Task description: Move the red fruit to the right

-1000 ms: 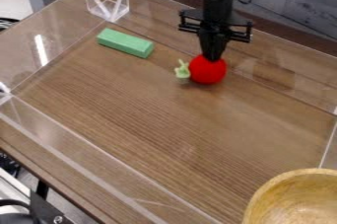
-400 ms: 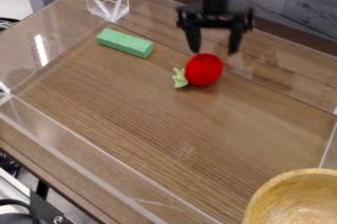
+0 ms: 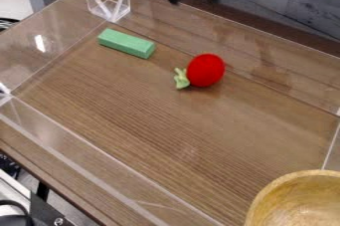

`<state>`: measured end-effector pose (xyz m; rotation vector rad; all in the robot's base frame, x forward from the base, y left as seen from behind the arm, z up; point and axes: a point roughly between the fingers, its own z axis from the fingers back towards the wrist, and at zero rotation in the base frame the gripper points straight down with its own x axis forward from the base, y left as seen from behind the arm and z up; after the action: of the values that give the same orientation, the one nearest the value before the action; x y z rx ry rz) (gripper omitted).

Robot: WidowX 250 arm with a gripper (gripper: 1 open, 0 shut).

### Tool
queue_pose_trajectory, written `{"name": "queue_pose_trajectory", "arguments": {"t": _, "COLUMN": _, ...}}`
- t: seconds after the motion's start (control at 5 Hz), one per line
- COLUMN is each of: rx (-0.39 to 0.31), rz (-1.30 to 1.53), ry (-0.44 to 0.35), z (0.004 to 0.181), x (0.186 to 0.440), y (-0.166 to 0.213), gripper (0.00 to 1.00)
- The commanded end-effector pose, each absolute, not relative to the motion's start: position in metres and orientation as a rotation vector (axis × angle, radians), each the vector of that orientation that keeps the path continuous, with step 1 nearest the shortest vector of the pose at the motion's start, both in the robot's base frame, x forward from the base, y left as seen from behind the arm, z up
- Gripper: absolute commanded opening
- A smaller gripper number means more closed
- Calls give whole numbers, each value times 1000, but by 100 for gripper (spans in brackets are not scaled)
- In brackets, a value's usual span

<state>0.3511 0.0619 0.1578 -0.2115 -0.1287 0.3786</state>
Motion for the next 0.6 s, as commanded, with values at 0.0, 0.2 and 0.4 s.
{"name": "queue_pose_trajectory", "arguments": {"t": 0.0, "rx": -176, "rz": 397, "ry": -214, "z": 177, "x": 342, "y": 90, "gripper": 100}}
{"name": "queue_pose_trajectory", "arguments": {"t": 0.2, "rx": -161, "rz": 442, "ry": -216, "z": 164, "x": 338, "y": 109, "gripper": 100}}
{"name": "queue_pose_trajectory", "arguments": {"t": 0.4, "rx": -154, "rz": 412, "ry": -205, "z": 155, "x": 334, "y": 123, "gripper": 100}}
